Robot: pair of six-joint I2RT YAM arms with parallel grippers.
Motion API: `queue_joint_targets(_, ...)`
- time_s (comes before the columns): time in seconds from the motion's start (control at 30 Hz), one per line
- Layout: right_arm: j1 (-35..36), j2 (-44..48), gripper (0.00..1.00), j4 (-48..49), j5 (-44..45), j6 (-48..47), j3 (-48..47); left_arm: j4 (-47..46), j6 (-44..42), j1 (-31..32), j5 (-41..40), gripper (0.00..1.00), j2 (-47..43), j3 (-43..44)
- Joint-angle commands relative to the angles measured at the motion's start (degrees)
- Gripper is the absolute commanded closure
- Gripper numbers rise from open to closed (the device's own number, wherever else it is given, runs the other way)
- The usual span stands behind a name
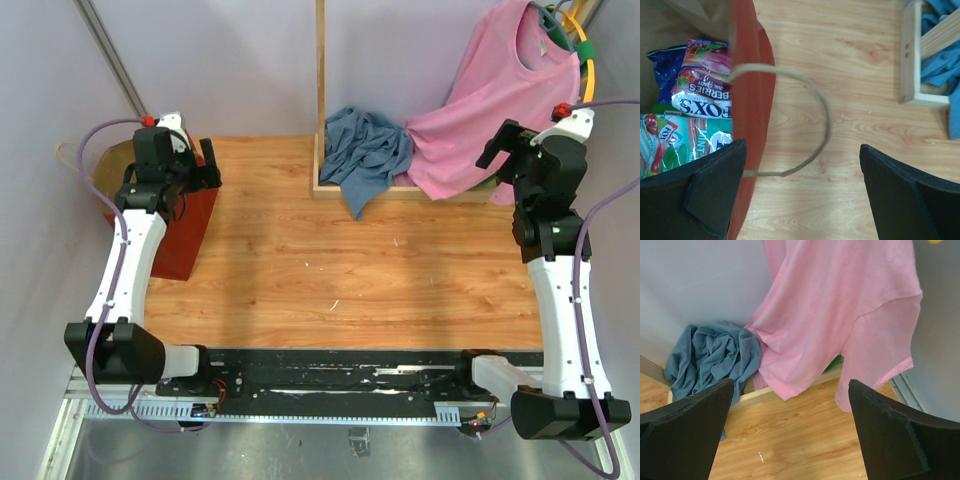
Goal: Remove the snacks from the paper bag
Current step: Adjust the paper bag at the center of the board.
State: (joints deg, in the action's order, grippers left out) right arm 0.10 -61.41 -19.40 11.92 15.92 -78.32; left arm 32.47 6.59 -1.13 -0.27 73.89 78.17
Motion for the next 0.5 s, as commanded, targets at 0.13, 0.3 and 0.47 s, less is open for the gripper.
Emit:
queue_joint_targets(0.13,2.20,1.66,0.01,4.24,-4.47,0.70,2.01,-4.45,-1.39,-0.38,-4.46,0.10,4.88,-2.07)
queue_joint_targets(0.3,2.71,1.49,0.01,5.07,-5.28,0.42,3.49,-4.83,-2.31,-0.37,-7.92,0.20,5.98,-2.41)
queue_joint_targets(0.47,2.88,1.45,0.01,5.57,-6.15,0.35,3.80,-8.00,-2.01,-0.37,-5.02,0.12,1.14,-3.26)
